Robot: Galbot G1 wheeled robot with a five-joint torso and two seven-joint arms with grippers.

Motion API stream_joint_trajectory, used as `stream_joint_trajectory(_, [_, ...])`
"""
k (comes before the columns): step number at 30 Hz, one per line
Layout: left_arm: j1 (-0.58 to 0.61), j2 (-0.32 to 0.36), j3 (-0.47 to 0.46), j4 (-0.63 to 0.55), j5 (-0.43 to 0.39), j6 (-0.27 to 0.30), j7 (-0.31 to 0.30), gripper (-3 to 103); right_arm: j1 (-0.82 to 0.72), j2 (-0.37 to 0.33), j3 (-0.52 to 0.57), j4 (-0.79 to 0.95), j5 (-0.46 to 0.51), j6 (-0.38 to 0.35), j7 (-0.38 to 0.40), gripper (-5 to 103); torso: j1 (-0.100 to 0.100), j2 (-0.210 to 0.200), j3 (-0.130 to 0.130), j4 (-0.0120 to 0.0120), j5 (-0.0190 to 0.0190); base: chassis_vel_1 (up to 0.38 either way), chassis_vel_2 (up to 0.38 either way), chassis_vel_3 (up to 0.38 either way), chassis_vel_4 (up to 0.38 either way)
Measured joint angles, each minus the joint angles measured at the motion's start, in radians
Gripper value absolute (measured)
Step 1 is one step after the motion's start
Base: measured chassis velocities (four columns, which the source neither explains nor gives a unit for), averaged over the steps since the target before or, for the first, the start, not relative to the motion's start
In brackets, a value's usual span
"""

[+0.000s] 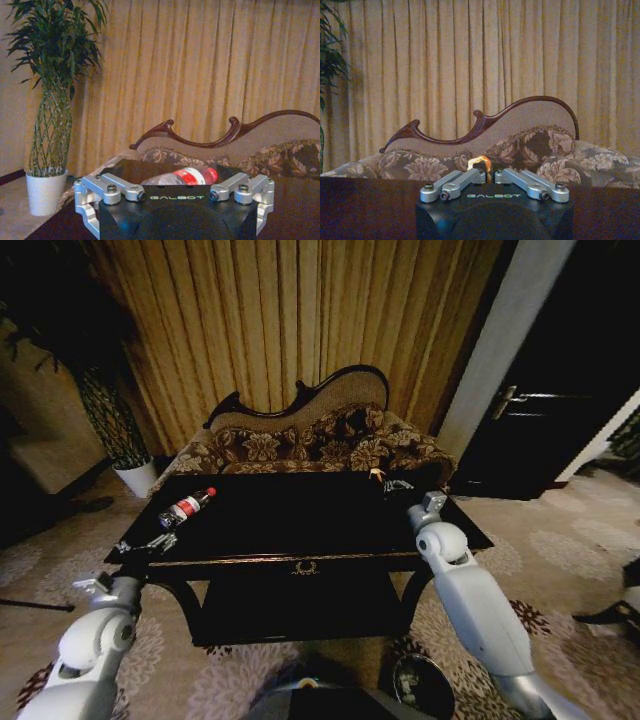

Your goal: Move to the front of the table and place the trash on the table into the trash bin.

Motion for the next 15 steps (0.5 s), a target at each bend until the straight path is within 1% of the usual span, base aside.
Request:
stream_joint_trajectory(5, [-0.016,-0.002,0.011,0.000,-0.001,0.004,-0.008,100,-0.049,0.009,0.013,0.041,-0.023,0.000,0.000,4,0.000,0.000,0.000,0.0000,0.0000,0.000,0.000,0.000,0.000])
stream_joint_trajectory(10, [-0.022,-0.013,0.017,-0.005,0.001,0.006,-0.010,100,-0.083,0.003,0.032,0.069,-0.027,0.000,0.000,4,0.000,0.000,0.000,-0.0001,-0.0002,0.012,-0.009,-0.004,0.013])
stream_joint_trajectory(15, [-0.020,-0.026,0.021,-0.017,0.007,0.011,-0.010,100,-0.111,0.000,0.056,0.074,-0.031,0.006,0.000,4,0.000,0.000,0.000,0.0001,0.0000,0.090,-0.076,-0.102,0.096])
